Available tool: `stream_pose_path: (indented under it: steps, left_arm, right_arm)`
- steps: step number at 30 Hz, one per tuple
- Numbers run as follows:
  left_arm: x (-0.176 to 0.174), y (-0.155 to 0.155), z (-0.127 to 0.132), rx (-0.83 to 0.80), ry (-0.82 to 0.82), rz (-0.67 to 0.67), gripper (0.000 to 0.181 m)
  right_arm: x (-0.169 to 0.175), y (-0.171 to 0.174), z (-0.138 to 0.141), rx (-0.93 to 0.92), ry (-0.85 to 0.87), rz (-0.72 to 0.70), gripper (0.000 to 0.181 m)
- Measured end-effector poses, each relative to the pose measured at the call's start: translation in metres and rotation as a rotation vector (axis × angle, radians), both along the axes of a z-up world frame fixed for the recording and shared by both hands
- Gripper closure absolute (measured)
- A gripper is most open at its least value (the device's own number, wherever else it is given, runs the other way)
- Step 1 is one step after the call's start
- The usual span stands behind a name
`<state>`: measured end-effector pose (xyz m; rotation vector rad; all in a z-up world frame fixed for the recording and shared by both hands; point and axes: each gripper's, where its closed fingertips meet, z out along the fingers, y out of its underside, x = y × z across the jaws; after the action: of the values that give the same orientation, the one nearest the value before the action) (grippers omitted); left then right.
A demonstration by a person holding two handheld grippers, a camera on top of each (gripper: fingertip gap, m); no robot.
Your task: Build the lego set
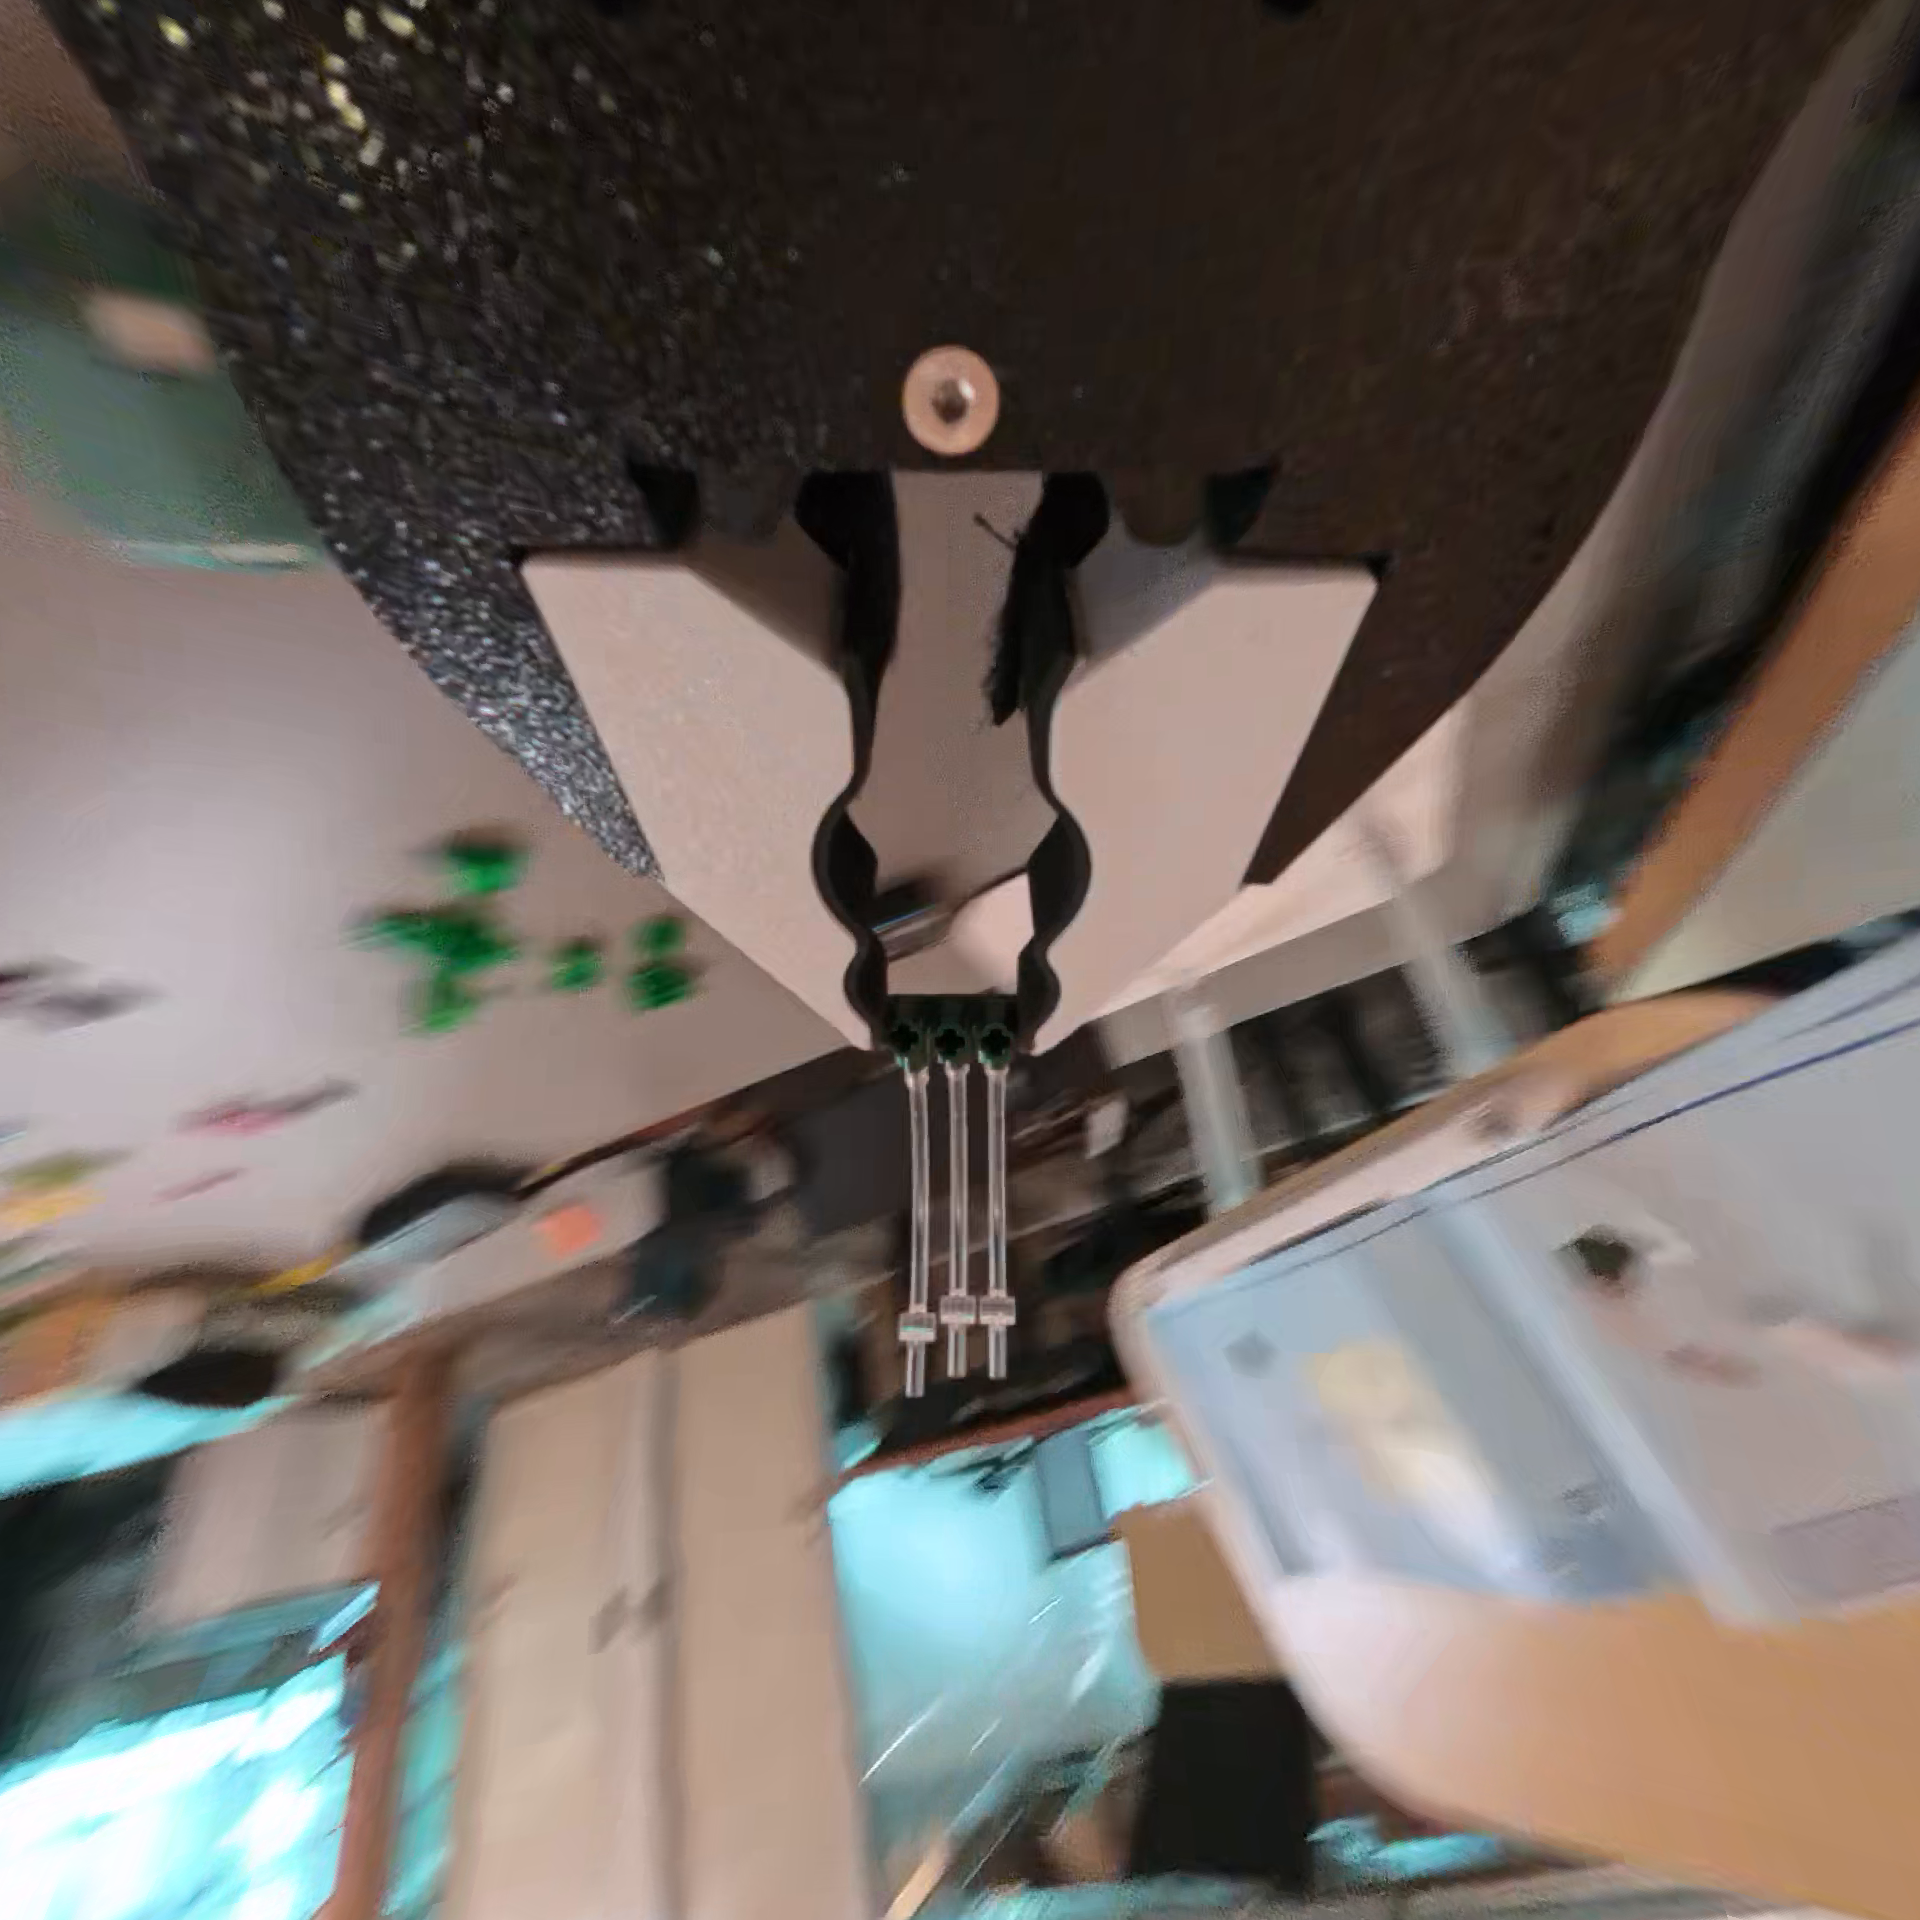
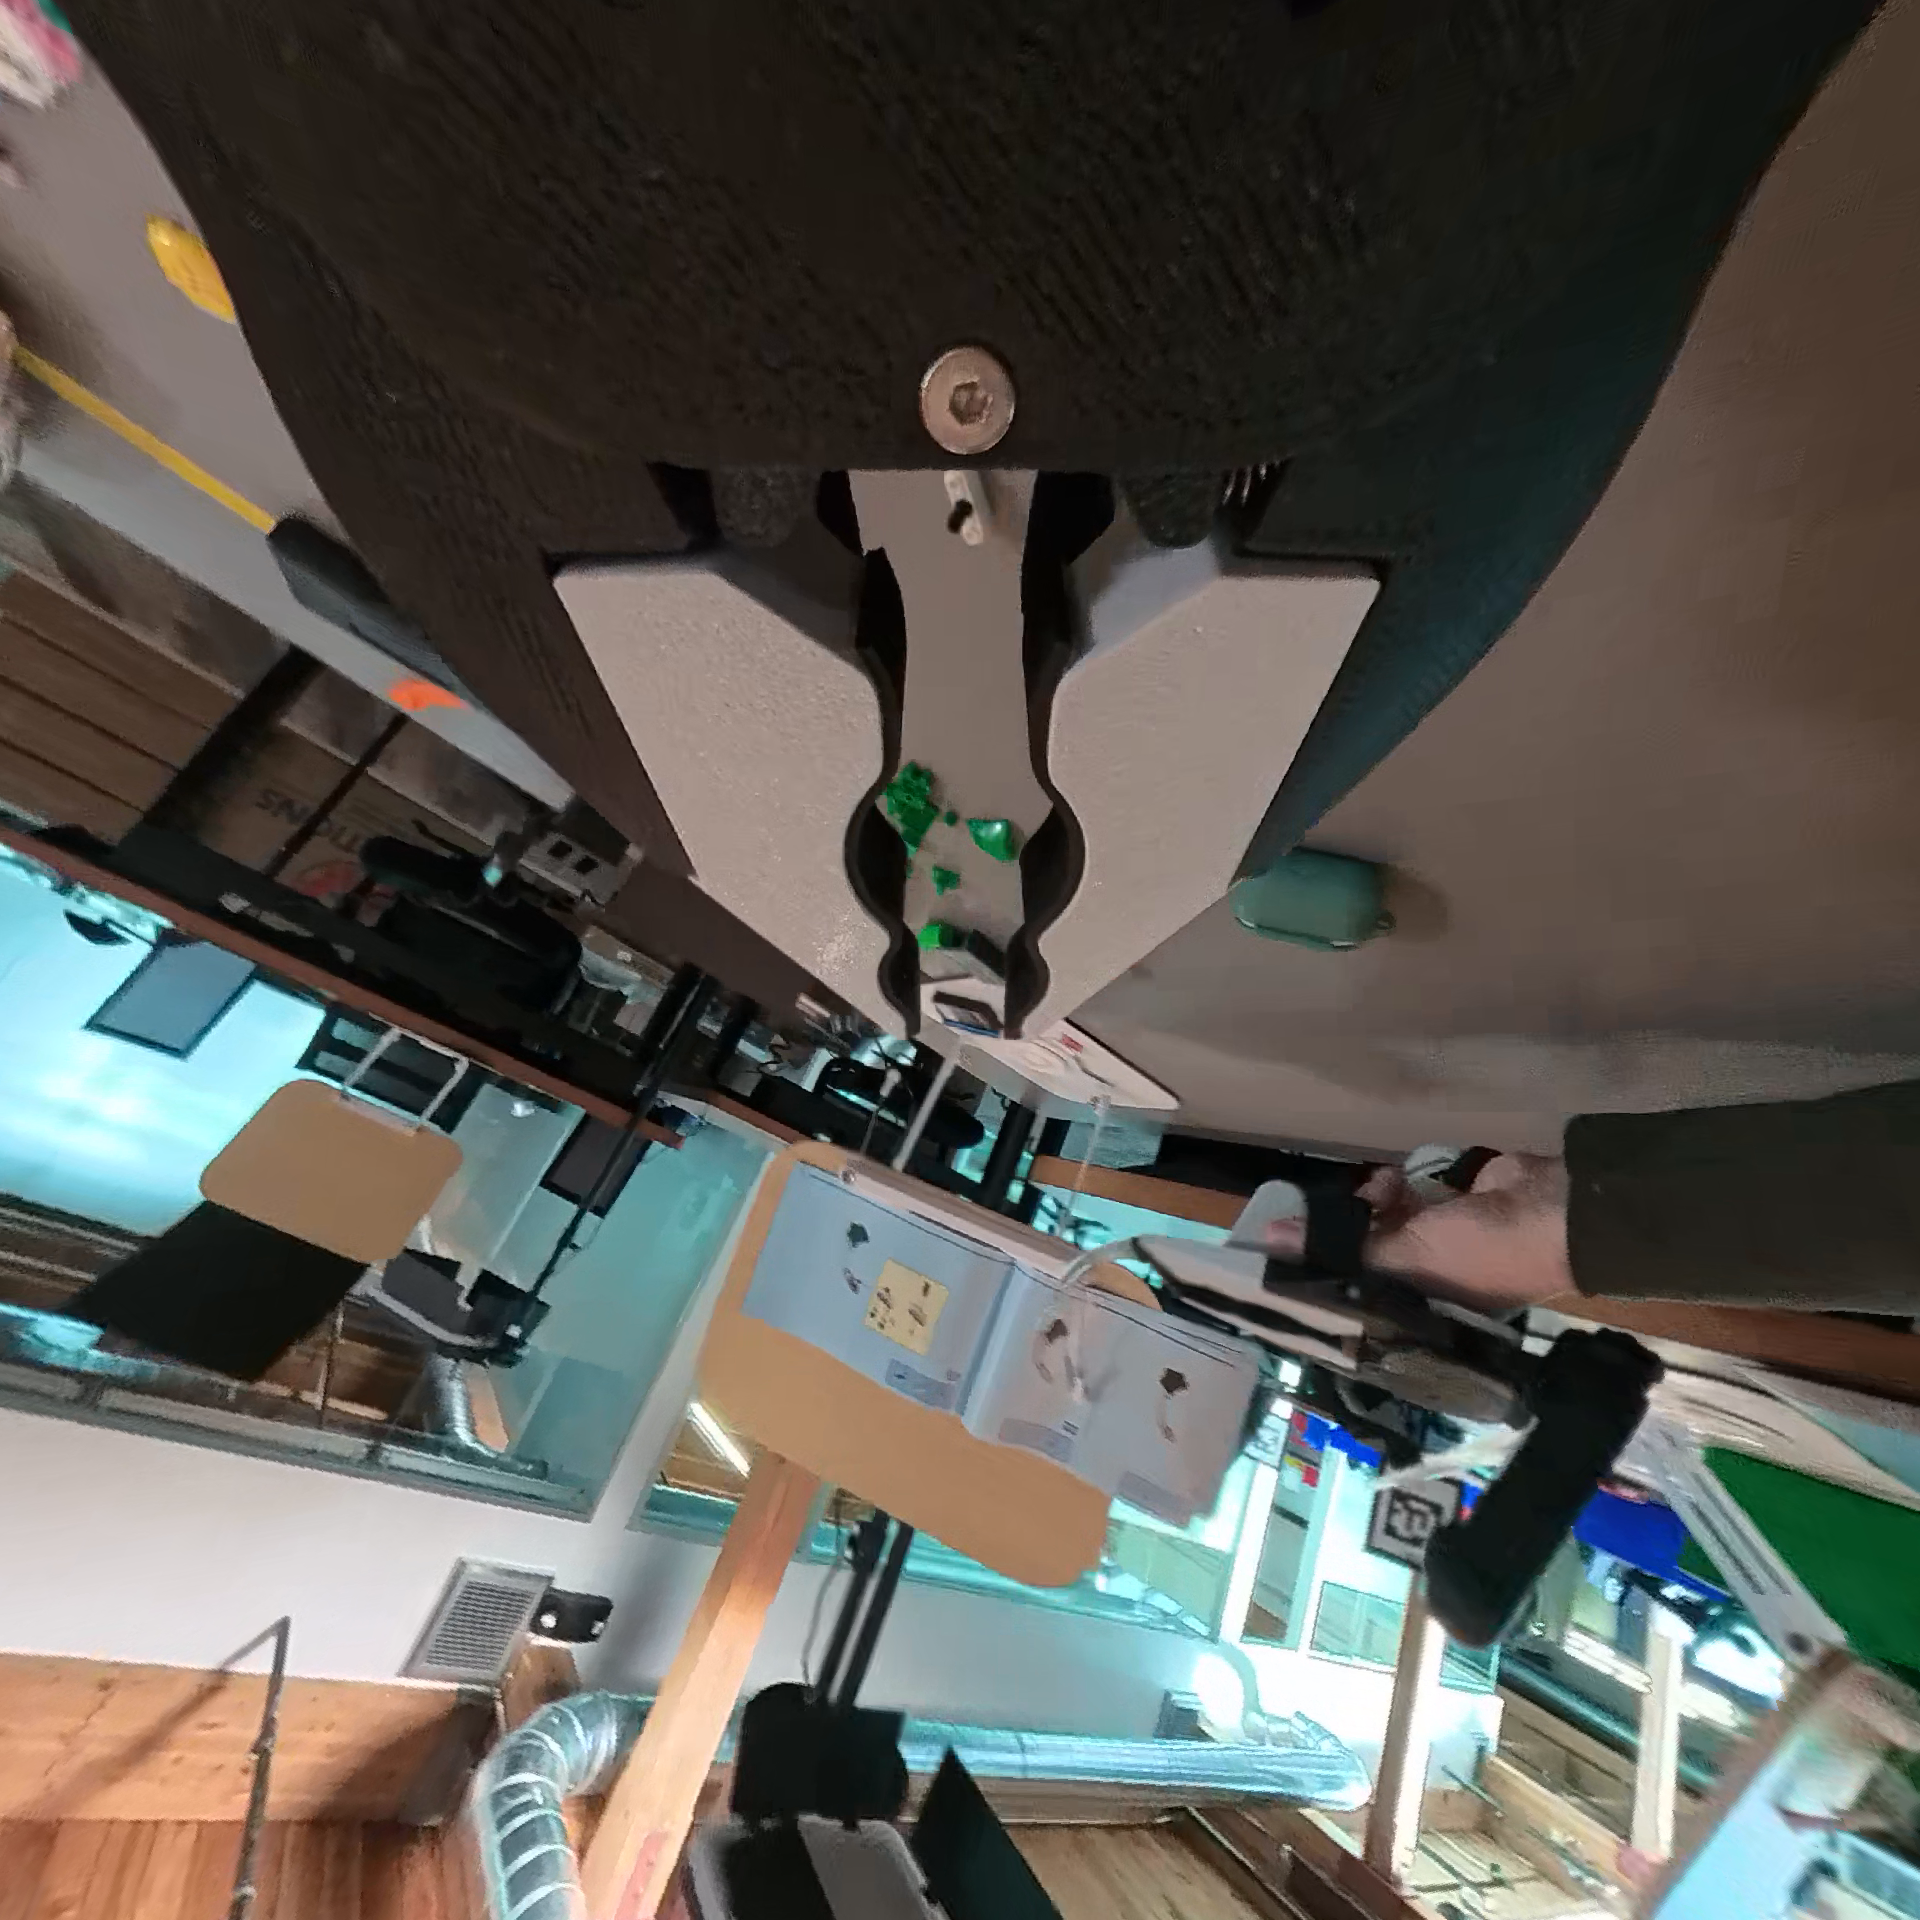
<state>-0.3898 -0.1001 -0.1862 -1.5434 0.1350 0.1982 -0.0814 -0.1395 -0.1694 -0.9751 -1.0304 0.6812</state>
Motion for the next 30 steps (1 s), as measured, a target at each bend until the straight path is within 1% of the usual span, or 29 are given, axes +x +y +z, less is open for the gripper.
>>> stream_pose_path:
  steps: [3,5,7,9,10,12,14,16,19,23,26,30]
  left_arm:
    - [0.096,-0.03,0.038,0.097,-0.296,-0.352,0.159]
    - [0.148,-0.052,0.059,0.125,-0.49,-0.577,0.16]
    - [0.192,-0.069,0.07,0.093,-0.595,-0.771,0.159]
    - [0.224,-0.079,0.076,0.04,-0.626,-0.9,0.159]
    - [0.234,-0.083,0.08,0.04,-0.62,-0.934,0.159]
    - [0.248,-0.088,0.085,0.064,-0.532,-0.932,0.159]
    - [0.257,-0.09,0.09,0.126,-0.378,-0.864,0.159]
    - [0.263,-0.095,0.099,0.22,-0.233,-0.785,0.159]
    - [0.271,-0.099,0.109,0.318,-0.031,-0.666,0.159]
    - [0.282,-0.1,0.113,0.395,0.182,-0.54,0.159]
    - [0.291,-0.099,0.112,0.436,0.343,-0.474,0.159]
    - [0.302,-0.094,0.105,0.45,0.465,-0.434,0.159]
  right_arm:
    - [-0.004,-0.027,0.03,0.074,-0.004,0.081,0.16]
    - [-0.005,-0.045,0.054,0.161,-0.005,0.138,0.154]
    - [-0.002,-0.056,0.076,0.184,-0.002,0.187,0.151]
    - [0.001,-0.06,0.097,0.083,0.015,0.27,0.152]
    - [0.004,-0.062,0.106,0.02,0.019,0.314,0.152]
    - [0.009,-0.056,0.116,-0.063,-0.005,0.327,0.156]
    - [0.013,-0.051,0.119,-0.076,-0.042,0.289,0.161]
    - [0.014,-0.051,0.115,-0.086,-0.066,0.264,0.164]
    - [0.009,-0.056,0.104,-0.142,-0.07,0.281,0.165]
    - [0.003,-0.059,0.098,-0.278,0.012,0.36,0.167]
    - [0.001,-0.056,0.097,-0.365,0.052,0.42,0.169]
    - [-0.001,-0.046,0.094,-0.504,0.098,0.502,0.173]
